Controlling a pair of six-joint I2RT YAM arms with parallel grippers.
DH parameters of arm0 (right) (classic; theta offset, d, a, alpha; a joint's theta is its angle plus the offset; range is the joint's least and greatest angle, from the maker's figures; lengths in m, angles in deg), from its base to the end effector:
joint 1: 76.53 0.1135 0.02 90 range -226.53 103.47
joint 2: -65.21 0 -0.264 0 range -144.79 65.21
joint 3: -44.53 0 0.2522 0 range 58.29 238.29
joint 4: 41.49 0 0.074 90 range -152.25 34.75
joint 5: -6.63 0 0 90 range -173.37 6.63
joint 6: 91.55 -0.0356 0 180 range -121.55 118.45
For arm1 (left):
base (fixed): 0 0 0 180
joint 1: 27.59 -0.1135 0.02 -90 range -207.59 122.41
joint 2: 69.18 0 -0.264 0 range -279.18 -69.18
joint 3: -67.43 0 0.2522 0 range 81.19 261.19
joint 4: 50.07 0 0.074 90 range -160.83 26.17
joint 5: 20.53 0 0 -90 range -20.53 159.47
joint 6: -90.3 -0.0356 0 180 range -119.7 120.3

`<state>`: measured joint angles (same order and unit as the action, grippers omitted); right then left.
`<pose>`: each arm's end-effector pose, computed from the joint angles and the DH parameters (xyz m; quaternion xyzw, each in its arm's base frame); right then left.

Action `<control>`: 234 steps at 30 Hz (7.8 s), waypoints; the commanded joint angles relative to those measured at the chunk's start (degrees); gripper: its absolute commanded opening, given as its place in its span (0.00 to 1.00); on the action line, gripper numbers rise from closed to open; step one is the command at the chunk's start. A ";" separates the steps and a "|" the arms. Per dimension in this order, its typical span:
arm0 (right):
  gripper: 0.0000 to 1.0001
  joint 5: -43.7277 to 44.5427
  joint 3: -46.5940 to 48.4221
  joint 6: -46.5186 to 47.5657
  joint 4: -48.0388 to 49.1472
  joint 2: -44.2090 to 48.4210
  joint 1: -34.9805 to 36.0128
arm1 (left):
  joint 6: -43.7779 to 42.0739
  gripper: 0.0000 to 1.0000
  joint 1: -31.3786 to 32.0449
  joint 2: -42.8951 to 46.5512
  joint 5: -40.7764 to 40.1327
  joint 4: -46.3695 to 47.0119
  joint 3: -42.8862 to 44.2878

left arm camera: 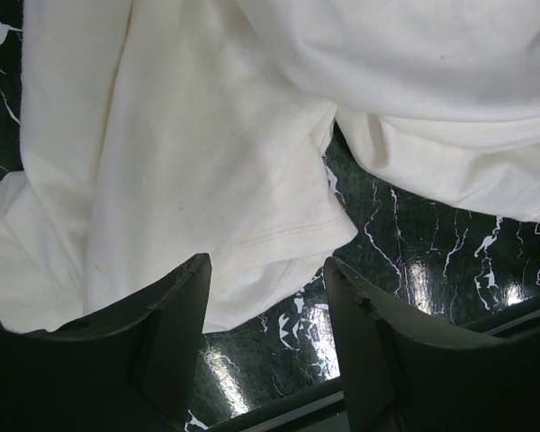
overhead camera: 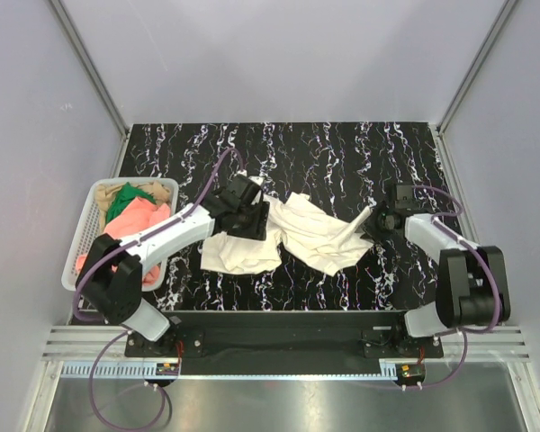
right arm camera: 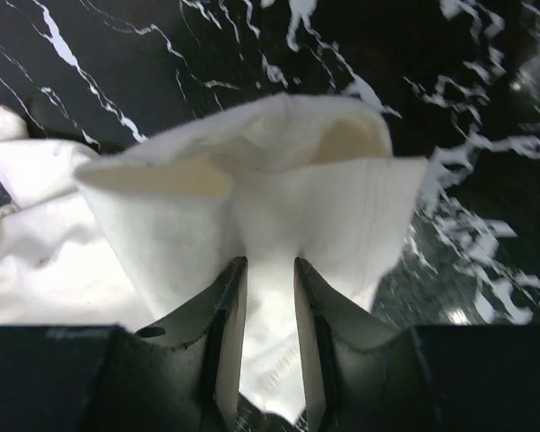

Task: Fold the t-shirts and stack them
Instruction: Flatten the tshirt out

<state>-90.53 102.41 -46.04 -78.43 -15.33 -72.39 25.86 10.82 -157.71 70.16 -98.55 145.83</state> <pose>0.2637 0.0235 0.1825 0.3168 0.9097 0.1627 0.2137 0.2494 -0.1983 0.2395 0.1093 0.9565 -0.1482 0.2264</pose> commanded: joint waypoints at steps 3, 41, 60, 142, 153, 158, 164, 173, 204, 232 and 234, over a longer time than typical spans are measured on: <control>0.35 -2.34 5.97 -1.74 14.65 -8.14 0.34 | 1.95 0.63 0.17 7.14 -7.62 2.29 -4.34; 0.41 9.79 9.76 17.95 2.70 -11.06 -3.88 | 2.56 0.66 0.17 23.67 -4.29 1.15 -14.98; 0.41 12.17 0.10 4.59 9.11 -7.28 -3.79 | 2.65 0.66 0.17 24.81 -5.43 1.23 -16.21; 0.47 19.02 -5.63 -3.42 -1.43 9.08 -3.79 | 20.23 0.00 0.26 22.52 -17.56 7.30 -23.87; 0.57 17.88 -8.08 -6.13 5.51 6.62 -3.79 | 18.03 0.00 -0.80 22.88 -16.60 7.04 -22.72; 0.56 15.77 -9.75 -7.89 9.11 3.81 -3.79 | 17.77 0.00 -0.88 23.14 -16.25 7.12 -22.81; 0.47 16.30 -10.89 -9.39 10.61 1.87 -3.88 | 17.59 0.00 -0.97 23.84 -16.07 7.03 -22.54; 0.00 24.02 -8.62 -6.05 6.49 10.56 -3.79 | 15.75 0.00 -1.06 24.11 -15.89 4.66 -17.37; 0.00 11.29 -10.81 -6.05 2.44 27.71 -3.79 | 21.02 0.32 -1.59 19.89 -14.58 9.58 -25.53; 0.00 31.14 43.66 2.39 -22.51 28.85 -3.79 | 7.76 0.00 -5.19 29.46 -28.10 -1.49 26.03; 0.00 33.34 50.23 3.97 -25.15 29.11 -3.79 | 7.05 0.00 -5.28 31.48 -29.68 -2.71 28.69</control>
<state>-63.84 144.61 -45.34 -97.93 12.91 -76.06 35.96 5.91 -128.97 46.22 -99.23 169.98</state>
